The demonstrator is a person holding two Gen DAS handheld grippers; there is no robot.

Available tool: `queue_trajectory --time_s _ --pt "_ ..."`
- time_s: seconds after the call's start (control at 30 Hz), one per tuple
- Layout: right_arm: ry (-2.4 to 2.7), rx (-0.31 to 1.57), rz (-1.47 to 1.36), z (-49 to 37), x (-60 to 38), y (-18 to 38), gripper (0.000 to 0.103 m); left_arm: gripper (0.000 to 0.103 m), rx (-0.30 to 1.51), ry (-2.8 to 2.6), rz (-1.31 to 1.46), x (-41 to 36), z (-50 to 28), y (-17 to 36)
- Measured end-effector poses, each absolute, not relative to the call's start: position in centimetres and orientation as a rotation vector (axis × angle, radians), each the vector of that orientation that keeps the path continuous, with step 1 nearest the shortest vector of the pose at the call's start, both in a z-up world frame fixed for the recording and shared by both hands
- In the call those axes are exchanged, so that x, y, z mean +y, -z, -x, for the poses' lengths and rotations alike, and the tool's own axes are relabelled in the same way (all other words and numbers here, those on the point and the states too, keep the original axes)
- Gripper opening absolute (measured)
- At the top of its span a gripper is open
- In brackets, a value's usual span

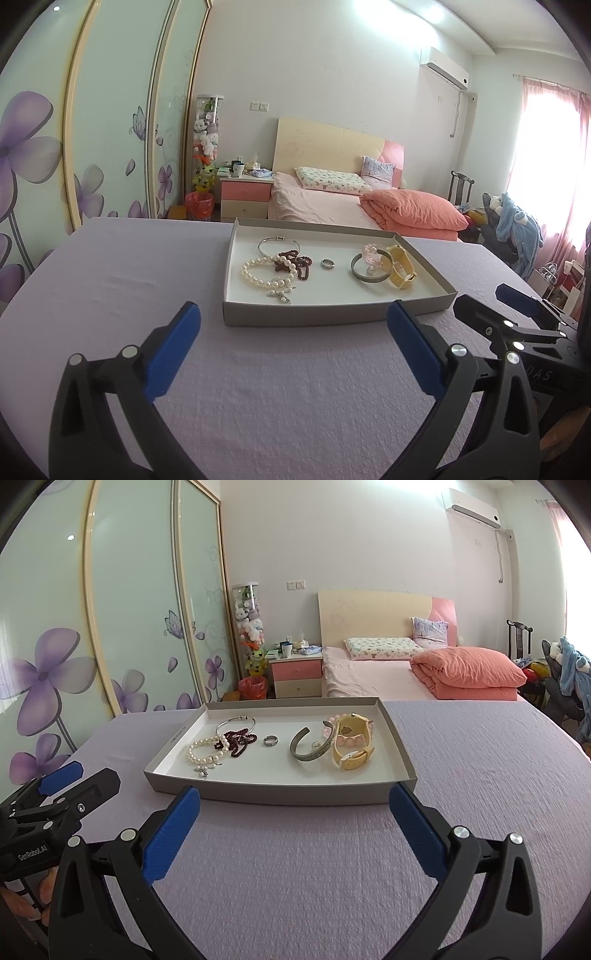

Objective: Organize jewelry

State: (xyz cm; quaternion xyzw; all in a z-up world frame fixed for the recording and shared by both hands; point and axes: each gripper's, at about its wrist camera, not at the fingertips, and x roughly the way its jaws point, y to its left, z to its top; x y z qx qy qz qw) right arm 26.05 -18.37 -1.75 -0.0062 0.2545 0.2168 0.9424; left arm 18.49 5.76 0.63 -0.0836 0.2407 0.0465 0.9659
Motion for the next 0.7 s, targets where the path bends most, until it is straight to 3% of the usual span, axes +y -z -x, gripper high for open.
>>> queue_trajectory --time_s 0.7 --pt "-0.441 0.519 0.010 -26.05 -18.41 1.76 0.102 0.101 0.496 -0.088 0.183 5.52 -18.84 -0.23"
